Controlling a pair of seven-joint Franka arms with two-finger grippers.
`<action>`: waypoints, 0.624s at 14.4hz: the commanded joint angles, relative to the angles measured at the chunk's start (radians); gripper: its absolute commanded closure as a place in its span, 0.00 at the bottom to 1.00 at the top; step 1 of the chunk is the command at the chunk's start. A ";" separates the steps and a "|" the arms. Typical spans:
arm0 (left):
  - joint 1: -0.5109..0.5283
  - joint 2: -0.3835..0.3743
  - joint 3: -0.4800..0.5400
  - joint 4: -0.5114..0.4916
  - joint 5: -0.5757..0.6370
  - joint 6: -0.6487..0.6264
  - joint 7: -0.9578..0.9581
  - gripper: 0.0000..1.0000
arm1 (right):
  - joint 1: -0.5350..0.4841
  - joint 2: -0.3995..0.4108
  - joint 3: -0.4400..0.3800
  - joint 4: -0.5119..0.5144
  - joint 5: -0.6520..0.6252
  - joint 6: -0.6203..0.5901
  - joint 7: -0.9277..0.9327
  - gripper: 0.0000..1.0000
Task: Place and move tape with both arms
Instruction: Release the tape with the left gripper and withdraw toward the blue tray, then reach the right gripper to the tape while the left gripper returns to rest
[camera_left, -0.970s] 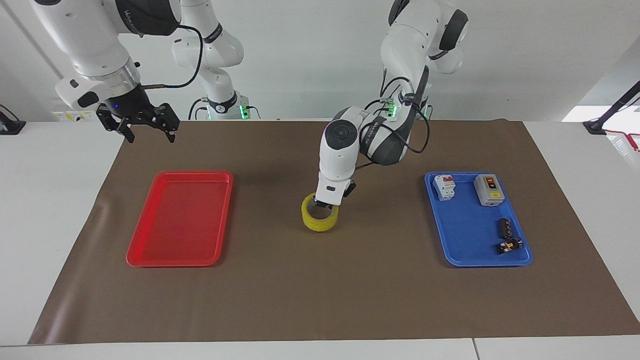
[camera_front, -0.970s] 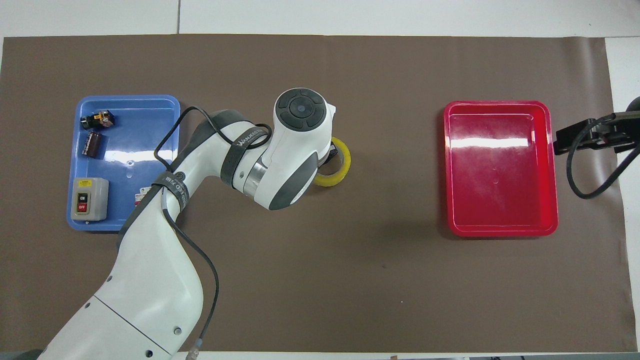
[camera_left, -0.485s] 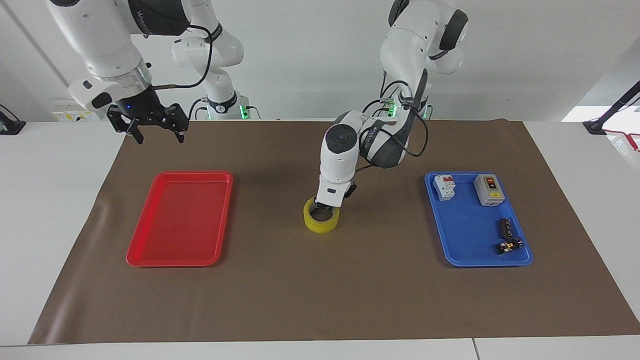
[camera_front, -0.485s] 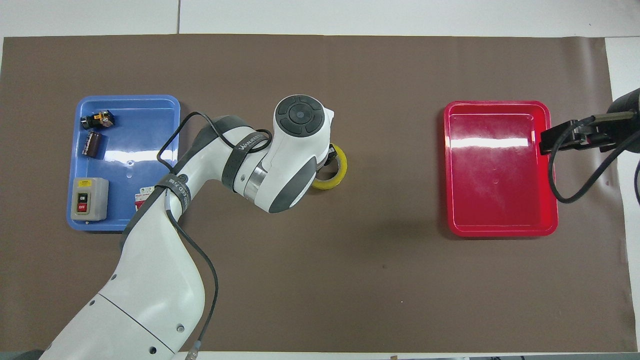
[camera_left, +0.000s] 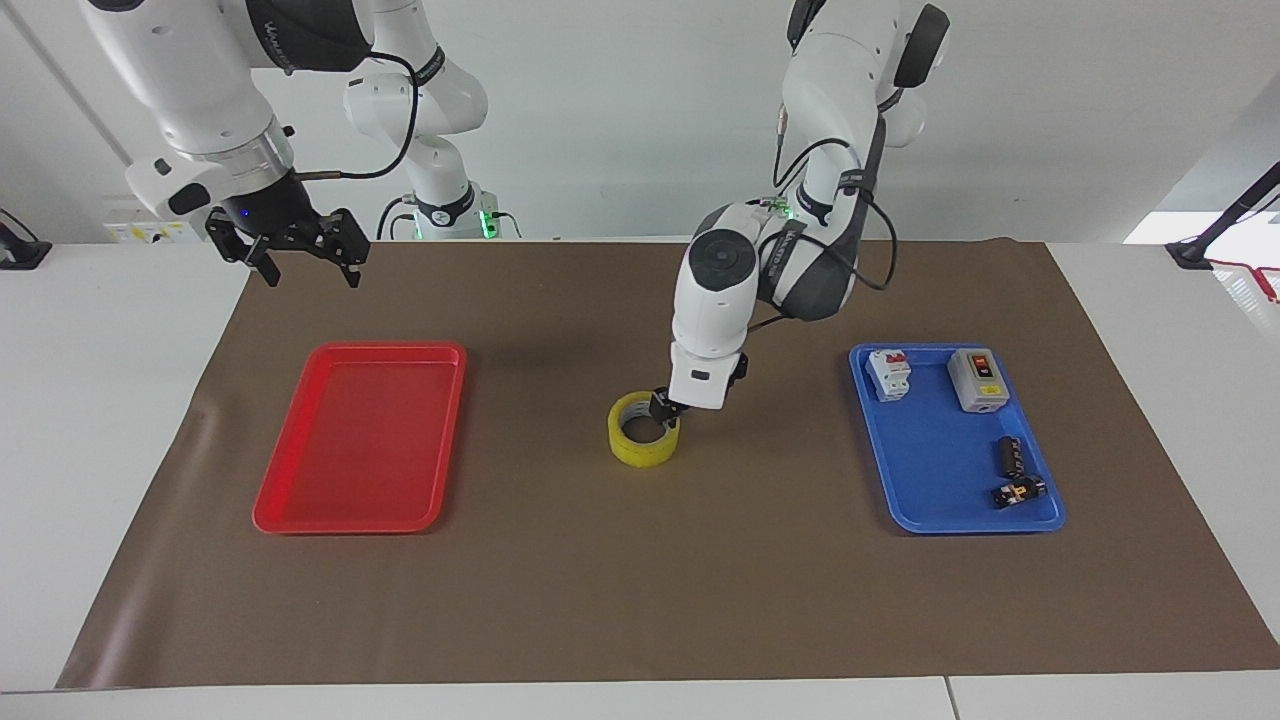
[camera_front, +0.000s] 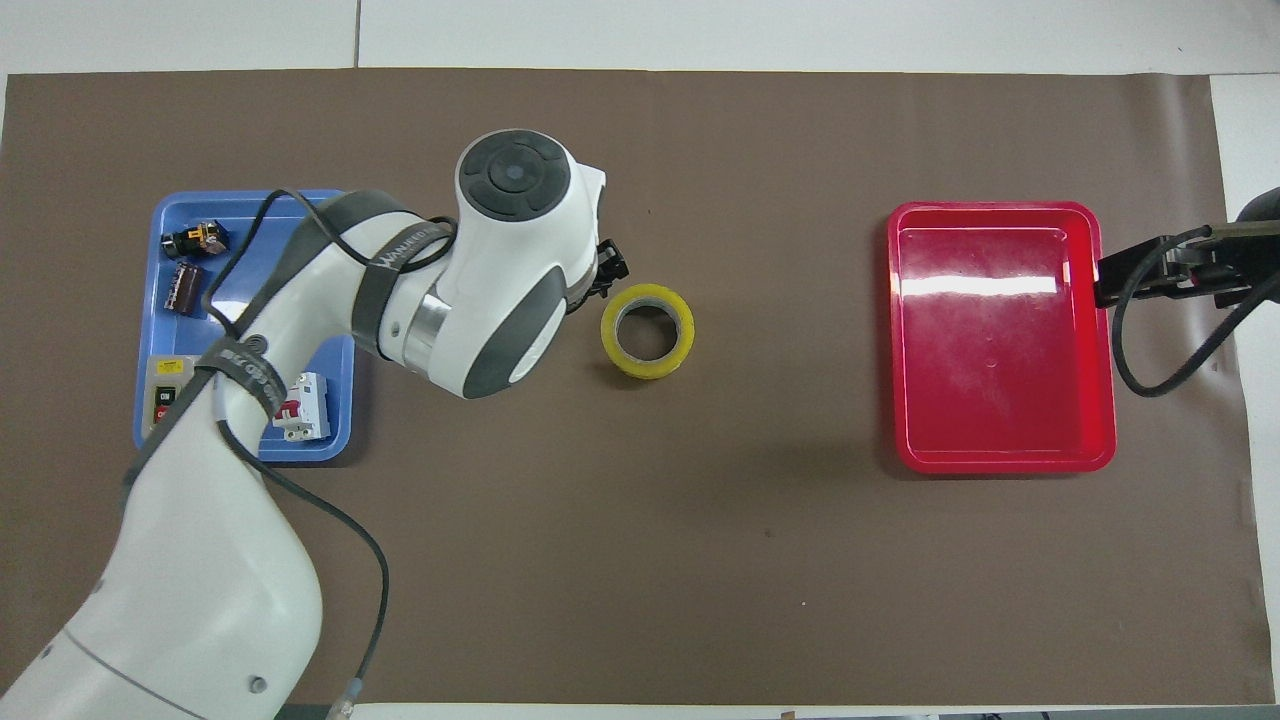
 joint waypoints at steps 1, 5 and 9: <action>0.114 -0.137 0.004 -0.050 -0.008 -0.134 0.189 0.00 | -0.015 -0.025 0.003 -0.034 0.013 0.010 0.012 0.00; 0.270 -0.243 0.004 -0.053 -0.008 -0.304 0.543 0.00 | 0.032 0.006 0.014 -0.049 0.027 0.045 0.018 0.00; 0.379 -0.349 0.006 -0.076 -0.008 -0.432 0.829 0.00 | 0.198 0.176 0.014 -0.038 0.038 0.246 0.197 0.00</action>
